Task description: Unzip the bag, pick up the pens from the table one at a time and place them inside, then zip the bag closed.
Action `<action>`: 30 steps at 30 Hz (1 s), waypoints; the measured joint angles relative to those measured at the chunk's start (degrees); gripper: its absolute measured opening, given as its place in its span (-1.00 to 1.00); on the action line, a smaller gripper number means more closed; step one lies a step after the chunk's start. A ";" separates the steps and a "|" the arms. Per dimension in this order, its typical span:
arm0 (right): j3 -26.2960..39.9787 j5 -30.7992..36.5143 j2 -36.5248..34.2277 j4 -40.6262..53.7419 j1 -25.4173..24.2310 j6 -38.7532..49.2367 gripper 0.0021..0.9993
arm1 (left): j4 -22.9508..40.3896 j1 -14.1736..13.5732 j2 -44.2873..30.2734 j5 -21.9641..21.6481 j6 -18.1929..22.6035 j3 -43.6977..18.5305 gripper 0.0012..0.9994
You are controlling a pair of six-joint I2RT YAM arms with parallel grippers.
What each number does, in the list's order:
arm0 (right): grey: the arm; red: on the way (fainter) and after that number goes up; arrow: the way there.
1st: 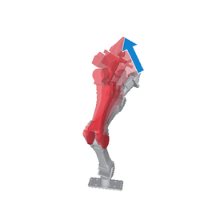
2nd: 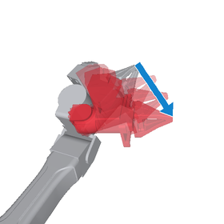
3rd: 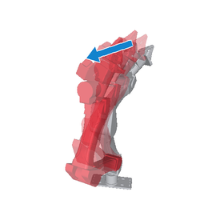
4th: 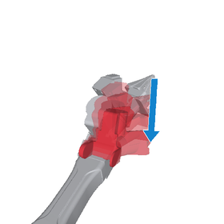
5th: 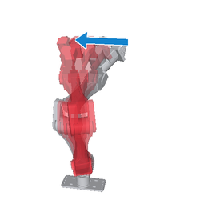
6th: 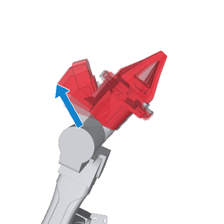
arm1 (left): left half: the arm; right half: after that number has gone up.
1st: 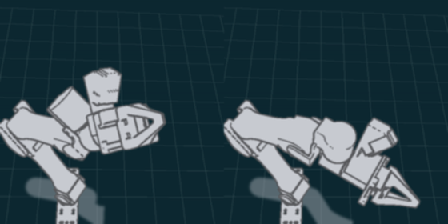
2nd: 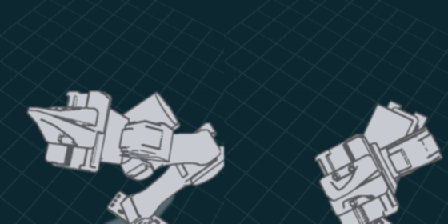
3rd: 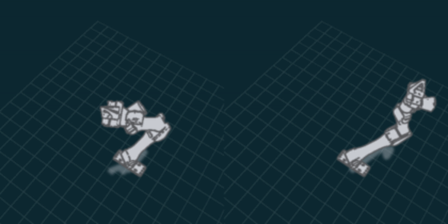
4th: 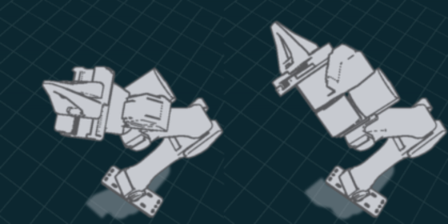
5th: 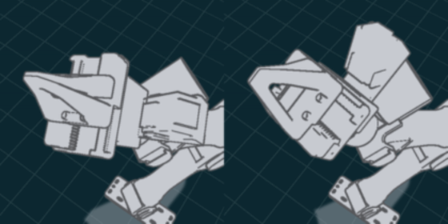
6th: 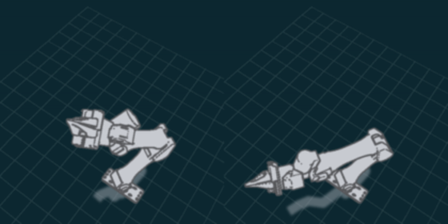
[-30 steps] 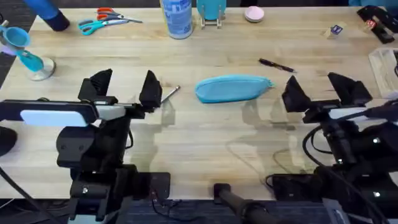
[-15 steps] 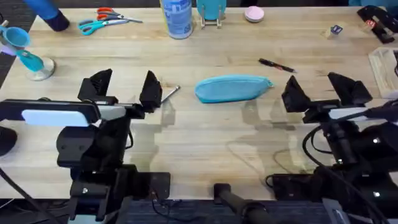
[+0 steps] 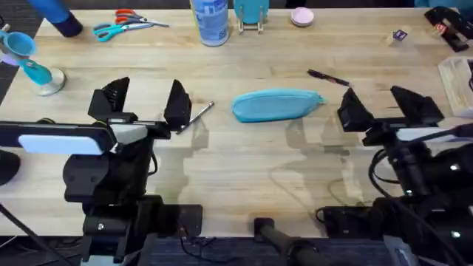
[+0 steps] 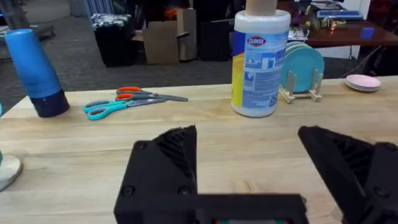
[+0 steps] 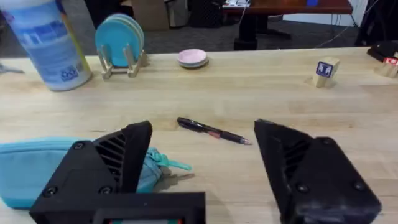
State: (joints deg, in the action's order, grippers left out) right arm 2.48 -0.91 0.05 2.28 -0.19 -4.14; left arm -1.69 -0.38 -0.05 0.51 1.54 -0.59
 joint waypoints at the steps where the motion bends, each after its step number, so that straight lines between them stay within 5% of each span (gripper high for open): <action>1: 0.75 0.00 0.00 0.68 0.00 -0.16 1.00 | 0.18 0.00 -0.08 -0.05 0.00 -0.20 0.99; 13: 11.58 0.28 -3.84 4.22 -0.07 -0.62 1.00 | 0.15 0.00 -17.17 1.19 -0.02 -14.71 0.99; 30: 35.20 -0.25 -33.71 7.66 -0.11 -0.62 1.00 | 1.20 -0.02 -46.70 13.86 0.00 -39.34 0.99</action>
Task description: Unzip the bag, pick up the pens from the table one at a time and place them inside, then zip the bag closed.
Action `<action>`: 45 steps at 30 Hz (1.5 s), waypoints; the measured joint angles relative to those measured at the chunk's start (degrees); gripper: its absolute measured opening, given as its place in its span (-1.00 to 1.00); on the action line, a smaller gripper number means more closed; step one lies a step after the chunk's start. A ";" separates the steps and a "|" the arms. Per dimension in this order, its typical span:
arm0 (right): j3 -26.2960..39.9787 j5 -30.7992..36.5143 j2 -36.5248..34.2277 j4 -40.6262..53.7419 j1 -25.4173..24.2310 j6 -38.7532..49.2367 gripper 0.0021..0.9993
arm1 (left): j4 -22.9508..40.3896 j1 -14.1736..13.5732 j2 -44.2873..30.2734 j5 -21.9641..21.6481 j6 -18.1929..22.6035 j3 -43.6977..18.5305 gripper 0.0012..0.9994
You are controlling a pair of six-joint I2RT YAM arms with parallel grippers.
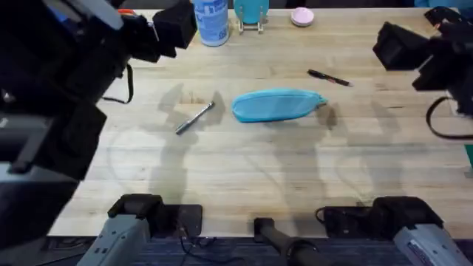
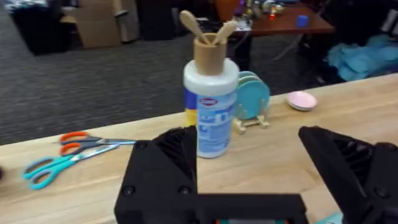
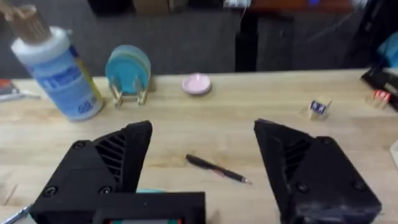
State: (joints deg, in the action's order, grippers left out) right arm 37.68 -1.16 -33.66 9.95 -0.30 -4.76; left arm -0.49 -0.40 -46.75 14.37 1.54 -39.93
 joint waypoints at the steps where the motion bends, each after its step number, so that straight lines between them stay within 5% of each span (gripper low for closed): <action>1: 1.50 -0.24 -1.51 1.39 0.00 -0.01 1.00 | 0.54 0.00 -0.76 0.91 0.00 -0.78 0.99; 11: 15.40 -4.47 -14.49 14.49 0.00 -0.04 0.99 | 3.60 0.00 -5.41 11.24 -0.01 -3.97 0.99; 24: 16.32 -9.92 -16.12 17.36 0.00 -0.22 1.00 | 8.49 0.02 -5.39 25.28 1.97 -4.06 0.99; 33: 16.34 -10.48 -16.12 19.70 0.00 -0.24 1.00 | 19.87 0.00 -5.39 36.14 14.22 -4.08 0.99; 38: 16.34 -10.48 -16.12 19.73 0.00 -0.24 1.00 | 28.73 0.00 -5.39 37.80 20.00 -4.08 0.99; 45: 16.36 -10.48 -16.12 19.73 0.00 -0.24 1.00 | 40.41 0.00 -5.39 38.07 33.02 -4.08 0.99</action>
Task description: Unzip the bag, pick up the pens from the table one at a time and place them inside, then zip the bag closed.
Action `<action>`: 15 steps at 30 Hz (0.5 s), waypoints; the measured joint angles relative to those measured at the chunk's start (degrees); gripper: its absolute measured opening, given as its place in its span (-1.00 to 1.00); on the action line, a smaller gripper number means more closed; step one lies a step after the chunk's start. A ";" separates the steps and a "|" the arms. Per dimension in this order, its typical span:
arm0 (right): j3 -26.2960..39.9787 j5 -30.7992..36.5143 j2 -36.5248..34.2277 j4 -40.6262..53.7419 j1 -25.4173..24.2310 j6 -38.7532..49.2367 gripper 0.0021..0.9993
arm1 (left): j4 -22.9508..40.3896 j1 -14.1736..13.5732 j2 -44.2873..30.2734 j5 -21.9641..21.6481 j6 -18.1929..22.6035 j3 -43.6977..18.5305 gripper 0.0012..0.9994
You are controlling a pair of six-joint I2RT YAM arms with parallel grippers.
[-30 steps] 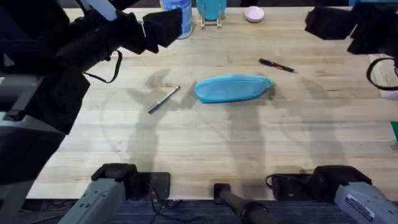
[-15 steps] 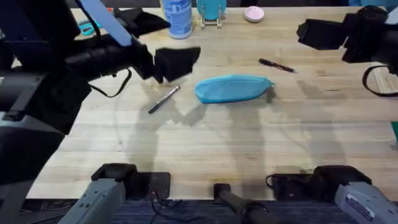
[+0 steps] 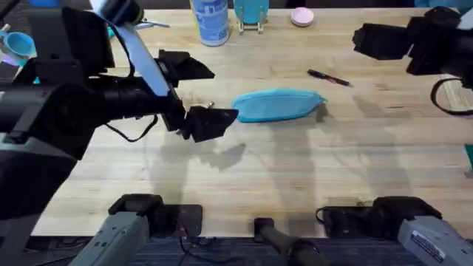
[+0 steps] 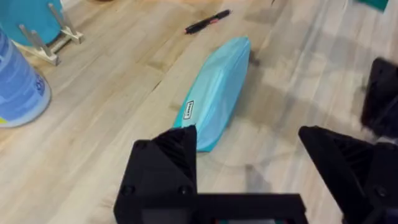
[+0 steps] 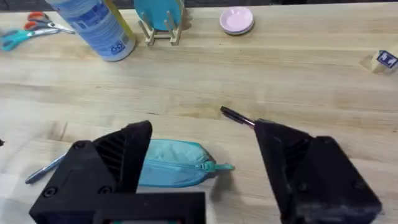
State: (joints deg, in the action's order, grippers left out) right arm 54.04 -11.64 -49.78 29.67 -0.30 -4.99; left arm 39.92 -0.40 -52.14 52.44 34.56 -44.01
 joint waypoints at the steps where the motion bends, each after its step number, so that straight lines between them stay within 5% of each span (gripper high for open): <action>1: 0.00 0.00 0.00 0.00 0.00 0.00 1.00 | 0.17 0.00 0.00 -0.28 1.21 0.00 0.99; 15: 0.02 0.02 0.00 -0.02 0.00 0.00 1.00 | -0.28 0.00 0.00 -2.62 6.02 0.00 0.99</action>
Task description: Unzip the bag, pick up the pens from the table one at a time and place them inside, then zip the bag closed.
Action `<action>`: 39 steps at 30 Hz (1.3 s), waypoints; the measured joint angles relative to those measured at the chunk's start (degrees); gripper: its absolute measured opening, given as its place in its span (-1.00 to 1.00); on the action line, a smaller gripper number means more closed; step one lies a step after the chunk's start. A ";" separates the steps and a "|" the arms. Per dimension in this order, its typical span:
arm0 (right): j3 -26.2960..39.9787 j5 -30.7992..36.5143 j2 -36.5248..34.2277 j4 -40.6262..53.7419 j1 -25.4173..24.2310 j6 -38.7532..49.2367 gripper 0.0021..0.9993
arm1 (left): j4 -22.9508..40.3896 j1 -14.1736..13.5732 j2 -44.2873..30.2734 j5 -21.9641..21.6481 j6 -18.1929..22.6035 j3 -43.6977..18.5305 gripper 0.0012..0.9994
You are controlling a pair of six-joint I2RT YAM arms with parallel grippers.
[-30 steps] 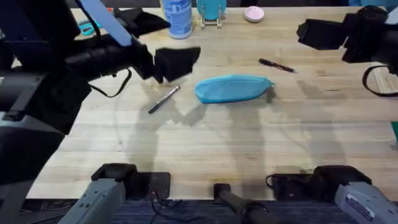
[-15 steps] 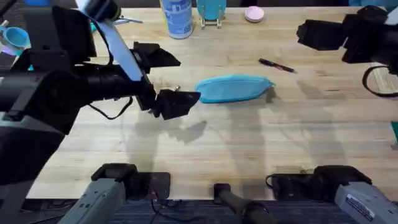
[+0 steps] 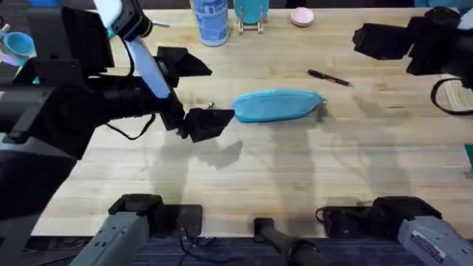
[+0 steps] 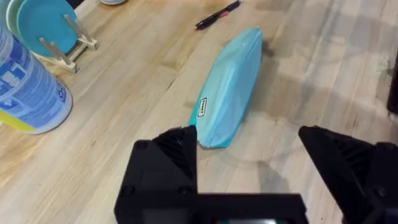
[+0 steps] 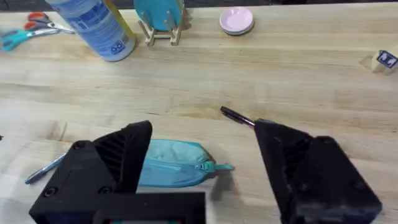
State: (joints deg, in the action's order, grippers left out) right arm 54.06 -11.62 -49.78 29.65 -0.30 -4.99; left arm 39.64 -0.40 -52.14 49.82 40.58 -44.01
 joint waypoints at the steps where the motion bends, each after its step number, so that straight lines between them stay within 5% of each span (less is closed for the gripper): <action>1: 0.00 -0.02 0.00 0.02 0.00 0.00 1.00 | 0.01 0.00 0.00 -0.02 0.02 0.00 0.99; 18: 0.00 0.00 0.00 -0.26 0.00 0.00 1.00 | -1.57 0.00 -0.41 -1.94 5.98 -0.02 0.99; 39: 0.00 -0.01 0.00 -0.26 0.00 0.00 1.00 | -9.22 0.00 -15.39 -2.03 7.64 -0.09 0.99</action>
State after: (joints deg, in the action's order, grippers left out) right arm 54.06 -11.63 -49.78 29.39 -0.30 -4.99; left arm 30.41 -0.40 -67.53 47.80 48.22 -44.10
